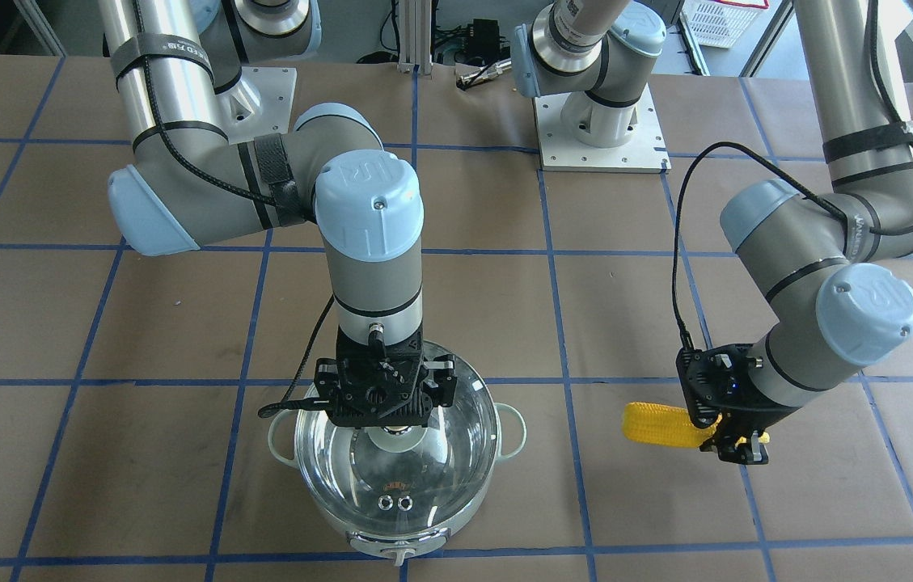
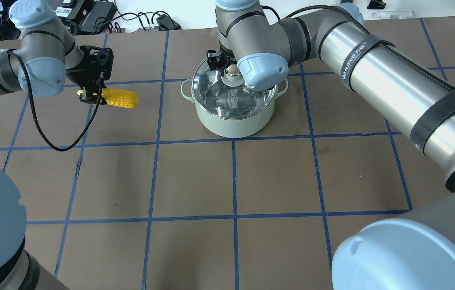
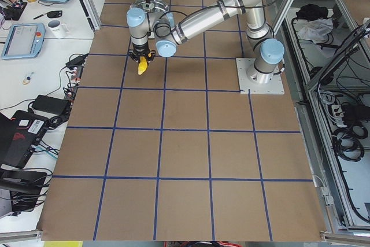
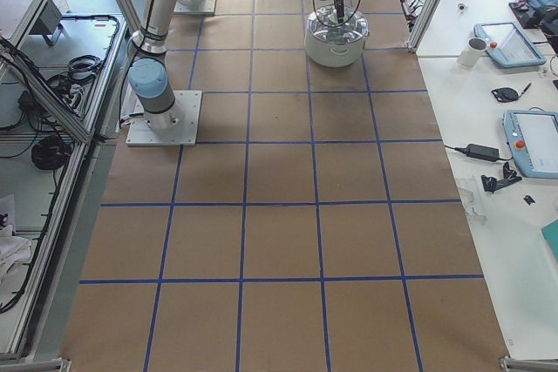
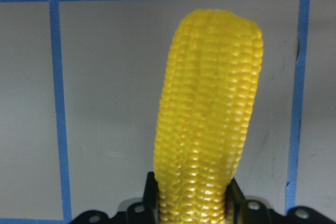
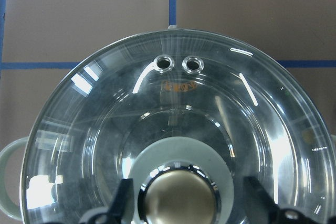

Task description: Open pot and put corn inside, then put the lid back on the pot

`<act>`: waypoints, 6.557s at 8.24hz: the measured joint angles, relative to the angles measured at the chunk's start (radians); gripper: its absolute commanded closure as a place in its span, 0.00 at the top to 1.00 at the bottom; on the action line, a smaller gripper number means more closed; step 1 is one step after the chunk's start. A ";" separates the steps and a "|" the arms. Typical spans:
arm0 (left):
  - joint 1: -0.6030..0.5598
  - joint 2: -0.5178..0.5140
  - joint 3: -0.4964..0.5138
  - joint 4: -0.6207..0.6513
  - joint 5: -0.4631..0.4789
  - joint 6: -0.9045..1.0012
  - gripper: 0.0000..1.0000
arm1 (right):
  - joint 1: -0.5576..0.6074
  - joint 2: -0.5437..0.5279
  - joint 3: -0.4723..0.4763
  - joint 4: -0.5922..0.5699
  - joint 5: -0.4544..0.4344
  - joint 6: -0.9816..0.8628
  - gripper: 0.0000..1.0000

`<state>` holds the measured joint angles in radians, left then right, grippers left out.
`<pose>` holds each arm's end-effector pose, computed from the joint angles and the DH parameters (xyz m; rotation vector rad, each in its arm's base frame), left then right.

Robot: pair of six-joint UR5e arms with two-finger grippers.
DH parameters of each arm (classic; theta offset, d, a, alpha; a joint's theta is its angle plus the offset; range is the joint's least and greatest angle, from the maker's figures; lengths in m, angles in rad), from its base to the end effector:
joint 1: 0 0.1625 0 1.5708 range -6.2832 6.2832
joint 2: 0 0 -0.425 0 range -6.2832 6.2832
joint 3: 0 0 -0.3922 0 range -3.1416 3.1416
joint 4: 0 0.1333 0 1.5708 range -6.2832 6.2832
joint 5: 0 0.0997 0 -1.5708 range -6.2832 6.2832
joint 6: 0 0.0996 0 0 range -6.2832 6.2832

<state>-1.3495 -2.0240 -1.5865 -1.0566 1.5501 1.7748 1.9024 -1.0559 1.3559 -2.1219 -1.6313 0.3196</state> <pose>0.0084 -0.6542 0.2724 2.1834 2.2204 -0.0653 0.3499 -0.6254 0.3450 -0.0067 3.0926 -0.3998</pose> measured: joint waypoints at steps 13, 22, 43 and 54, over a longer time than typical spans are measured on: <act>-0.239 0.155 0.006 0.050 -0.071 -0.407 0.00 | -0.152 -0.298 -0.017 0.362 0.022 -0.173 0.41; -0.507 0.003 0.008 0.363 -0.083 -0.651 0.01 | -0.252 -0.467 0.091 0.534 0.018 -0.336 0.43; -0.208 0.351 0.002 -0.136 -0.093 -1.583 1.00 | 0.005 -0.043 -0.024 0.059 0.032 -0.012 0.41; -0.150 0.476 -0.032 -0.376 0.001 -1.761 1.00 | 0.012 0.007 -0.014 0.006 0.001 -0.071 0.42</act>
<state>-1.4990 -1.5480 -1.6190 -1.4323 1.5506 0.0134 1.9144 -1.0486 1.3418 -2.1160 -1.6307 0.2488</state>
